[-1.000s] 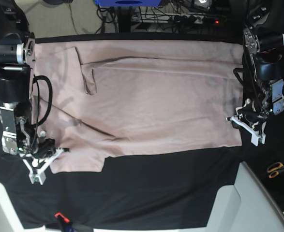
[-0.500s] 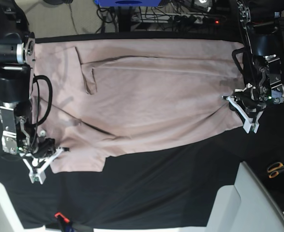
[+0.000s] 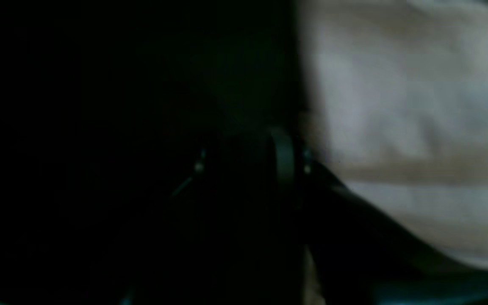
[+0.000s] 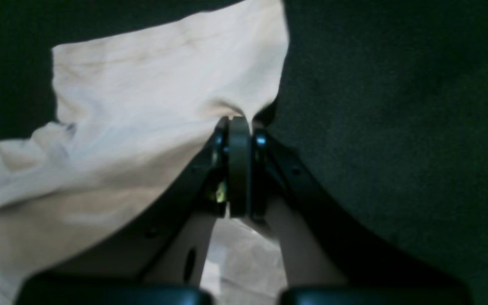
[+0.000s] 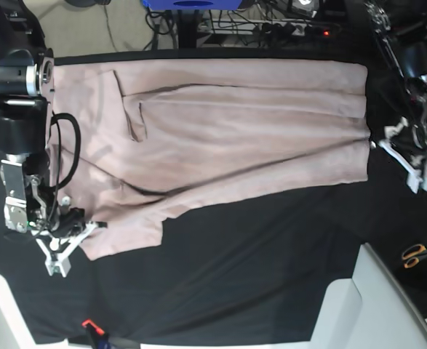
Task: Fold the T-shirt properly
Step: 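Lift the hem with both grippers and fold it over toward the collar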
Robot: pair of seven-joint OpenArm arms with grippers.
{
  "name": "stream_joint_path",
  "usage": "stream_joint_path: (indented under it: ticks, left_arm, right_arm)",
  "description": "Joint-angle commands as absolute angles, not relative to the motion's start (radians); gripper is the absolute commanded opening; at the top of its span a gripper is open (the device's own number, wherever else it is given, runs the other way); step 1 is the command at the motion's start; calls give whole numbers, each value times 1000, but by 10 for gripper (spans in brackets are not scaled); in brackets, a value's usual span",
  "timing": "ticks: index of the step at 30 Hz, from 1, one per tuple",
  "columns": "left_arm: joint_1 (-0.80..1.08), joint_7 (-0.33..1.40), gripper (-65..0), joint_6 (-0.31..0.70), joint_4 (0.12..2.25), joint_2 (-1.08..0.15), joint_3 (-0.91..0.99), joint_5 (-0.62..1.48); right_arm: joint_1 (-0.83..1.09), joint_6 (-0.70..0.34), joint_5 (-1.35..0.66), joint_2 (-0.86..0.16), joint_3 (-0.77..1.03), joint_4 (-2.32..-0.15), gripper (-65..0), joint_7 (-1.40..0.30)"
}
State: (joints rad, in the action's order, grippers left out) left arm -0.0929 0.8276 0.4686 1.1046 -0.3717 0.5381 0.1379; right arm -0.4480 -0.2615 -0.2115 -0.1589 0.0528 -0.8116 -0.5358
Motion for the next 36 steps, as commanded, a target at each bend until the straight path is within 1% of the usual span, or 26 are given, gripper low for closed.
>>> stream_joint_path:
  ticks: [1, 7, 8, 10, 12, 13, 18, 22, 24, 26, 29, 31, 35, 36]
  left_arm:
    - [-116, 817, -421, 473, 1124, -383, 536, 150]
    - [-157, 811, -262, 473, 1104, -363, 535, 150]
    - [-170, 811, -224, 473, 1092, -358, 536, 150]
    - [-199, 808, -117, 473, 1043, -357, 536, 150]
    - [-242, 808, -43, 473, 977, -357, 536, 150]
    - [-259, 806, -26, 473, 949, -357, 536, 150]
    - [-309, 702, -26, 473, 826, -355, 527, 148]
    - [-332, 690, -28, 473, 750, -354, 437, 150]
    - [-332, 661, -56, 473, 740, -337, 424, 150]
    - [-326, 622, -135, 473, 739, -321, 426, 150]
    - [-326, 602, -281, 473, 722, -318, 420, 150]
    - [-331, 601, -392, 473, 699, -318, 424, 150]
    - [-334, 595, -645, 470, 697, -323, 426, 150]
    - [-334, 575, -650, 470, 697, -326, 426, 150]
  right_arm:
    - [-479, -263, -217, -168, 56, -831, -642, -515]
    - [-479, -263, -217, -168, 56, -831, -642, -516]
    - [-479, -263, -217, -168, 56, -831, -642, -516]
    - [-479, -263, -217, -168, 56, -831, -642, -516]
    - [-479, -263, -217, -168, 53, -831, -642, -516]
    - [-479, -263, -217, -168, 53, -831, -642, -516]
    - [-479, -263, -217, -168, 51, -831, -642, -516]
    - [-479, -263, -217, -170, 54, -831, -642, -516]
    - [-479, -263, -217, -170, 54, -831, -642, -516]
    - [-479, -263, -217, -171, 54, -831, -642, -516]
    - [-479, -263, -217, -171, 54, -831, -642, -516]
    - [-479, -263, -217, -171, 54, -831, -642, -516]
    - [-479, -263, -217, -171, 54, -831, -642, -516]
    - [-479, -263, -217, -171, 54, -831, -642, -516]
